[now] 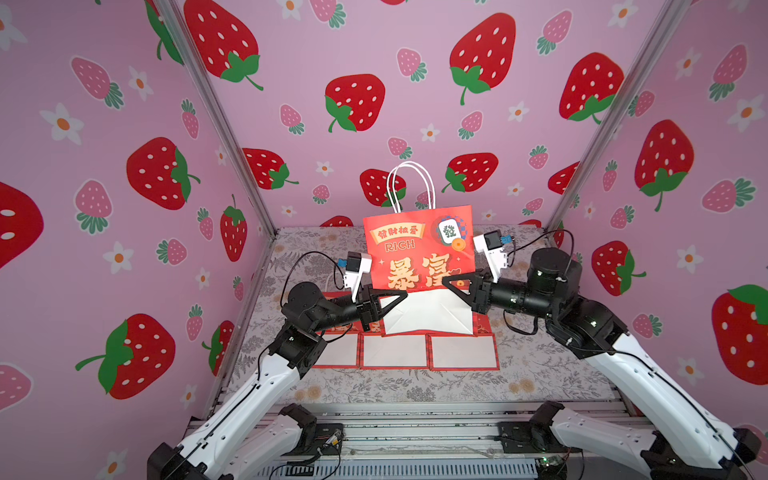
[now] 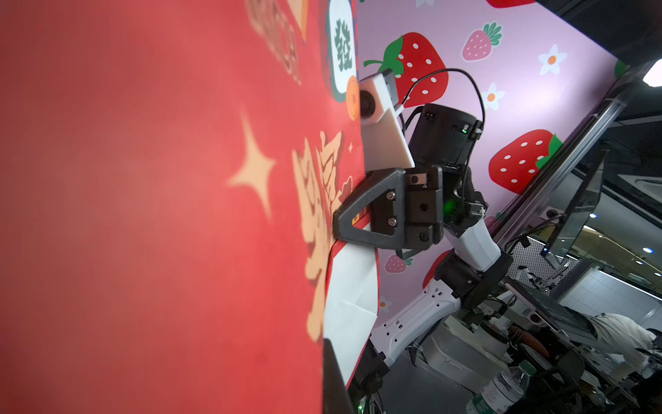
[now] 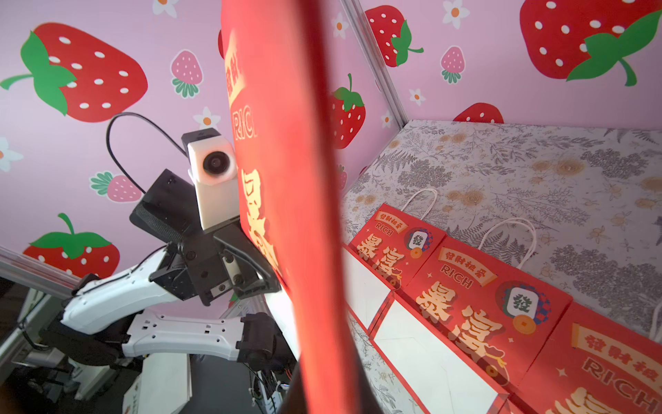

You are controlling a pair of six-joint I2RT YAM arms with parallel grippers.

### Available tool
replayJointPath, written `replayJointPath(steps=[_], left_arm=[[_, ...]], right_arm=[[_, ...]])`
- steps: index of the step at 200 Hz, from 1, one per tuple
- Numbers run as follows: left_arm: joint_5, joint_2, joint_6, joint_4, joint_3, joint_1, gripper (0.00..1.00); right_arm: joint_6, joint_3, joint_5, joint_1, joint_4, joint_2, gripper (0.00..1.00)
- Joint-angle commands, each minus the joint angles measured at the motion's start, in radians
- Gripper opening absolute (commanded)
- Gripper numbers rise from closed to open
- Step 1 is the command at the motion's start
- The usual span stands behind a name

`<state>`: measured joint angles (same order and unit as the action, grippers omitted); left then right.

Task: Put away the paper bag
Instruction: Press the paper bag.

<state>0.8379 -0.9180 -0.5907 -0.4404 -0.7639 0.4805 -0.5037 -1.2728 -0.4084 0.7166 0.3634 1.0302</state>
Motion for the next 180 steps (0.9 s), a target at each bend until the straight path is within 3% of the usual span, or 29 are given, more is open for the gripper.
replayJointPath(steps=[1, 20, 34, 76, 121, 153, 180], left_arm=[[-0.051, 0.024, 0.025, -0.003, -0.021, 0.001, 0.00], [-0.057, 0.017, 0.023, 0.001, -0.022, 0.001, 0.00], [-0.052, 0.006, 0.017, -0.001, -0.028, 0.003, 0.00], [-0.029, -0.029, -0.004, -0.009, -0.039, 0.005, 0.00], [-0.036, -0.052, -0.012, -0.014, -0.042, 0.012, 0.00], [-0.053, -0.074, -0.014, -0.017, -0.042, 0.017, 0.00], [-0.085, -0.082, -0.006, -0.003, -0.038, 0.017, 0.00]], right_arm=[[0.014, -0.010, 0.001, -0.007, 0.016, -0.038, 0.21], [0.016, 0.006, 0.026, -0.015, 0.027, -0.073, 0.37], [0.016, 0.013, 0.048, -0.020, 0.031, -0.093, 0.41], [0.025, 0.027, 0.068, -0.030, 0.023, -0.105, 0.32], [0.019, 0.026, 0.018, -0.042, 0.007, -0.068, 0.32], [0.025, 0.016, 0.005, -0.047, 0.012, -0.038, 0.12], [0.022, 0.025, 0.036, -0.055, 0.022, -0.040, 0.01]])
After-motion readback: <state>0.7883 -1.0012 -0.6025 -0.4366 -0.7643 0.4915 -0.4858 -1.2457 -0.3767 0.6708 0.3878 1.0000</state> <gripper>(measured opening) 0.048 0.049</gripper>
